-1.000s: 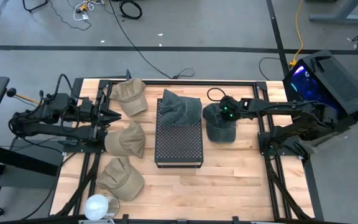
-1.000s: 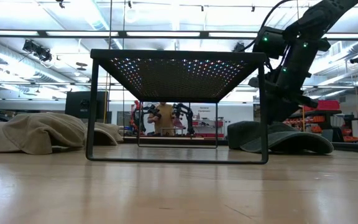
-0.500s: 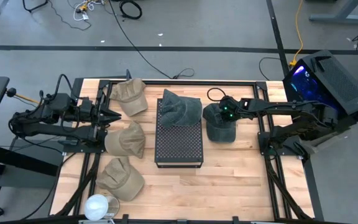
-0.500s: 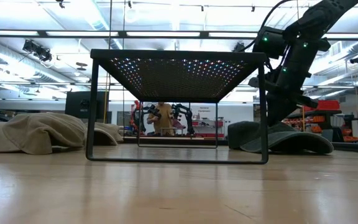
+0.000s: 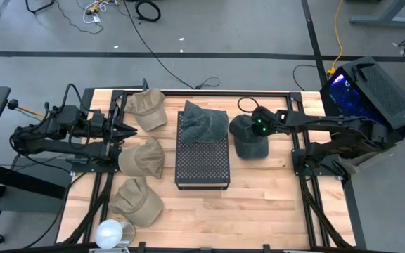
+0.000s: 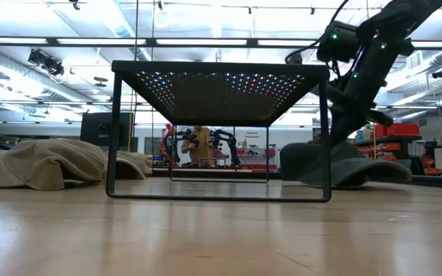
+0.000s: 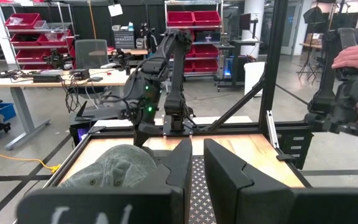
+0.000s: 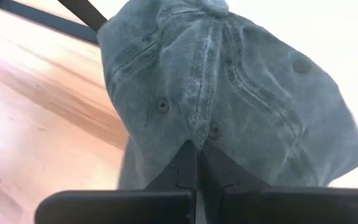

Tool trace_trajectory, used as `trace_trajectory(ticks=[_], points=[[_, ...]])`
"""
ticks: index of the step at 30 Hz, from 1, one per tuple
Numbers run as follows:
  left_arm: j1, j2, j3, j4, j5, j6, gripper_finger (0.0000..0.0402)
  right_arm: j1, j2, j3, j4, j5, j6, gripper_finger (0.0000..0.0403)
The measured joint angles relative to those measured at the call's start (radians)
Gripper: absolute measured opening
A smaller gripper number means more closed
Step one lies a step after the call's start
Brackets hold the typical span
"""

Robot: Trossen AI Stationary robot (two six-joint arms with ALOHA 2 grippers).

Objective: Pick & Place hat
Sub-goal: Stack the gray cap on top of the other gray cap on the shelf

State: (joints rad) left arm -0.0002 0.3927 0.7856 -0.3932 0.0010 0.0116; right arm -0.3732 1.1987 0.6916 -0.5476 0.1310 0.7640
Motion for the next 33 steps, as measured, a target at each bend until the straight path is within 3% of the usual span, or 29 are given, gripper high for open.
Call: trace_trajectory(ticks=[10, 20, 33], points=[[0.000, 0.000, 0.000, 0.000, 0.000, 0.000, 0.0048, 0.000, -0.083, 0.135, -0.159, 0.046, -0.141, 0.0001], [0.000, 0.000, 0.000, 0.000, 0.000, 0.000, 0.0048, -0.001, -0.087, 0.282, -0.263, 0.102, -0.226, 0.0000], [0.000, 0.000, 0.000, 0.000, 0.000, 0.000, 0.0048, -0.001, -0.087, 0.505, -0.296, 0.142, -0.399, 0.0000]])
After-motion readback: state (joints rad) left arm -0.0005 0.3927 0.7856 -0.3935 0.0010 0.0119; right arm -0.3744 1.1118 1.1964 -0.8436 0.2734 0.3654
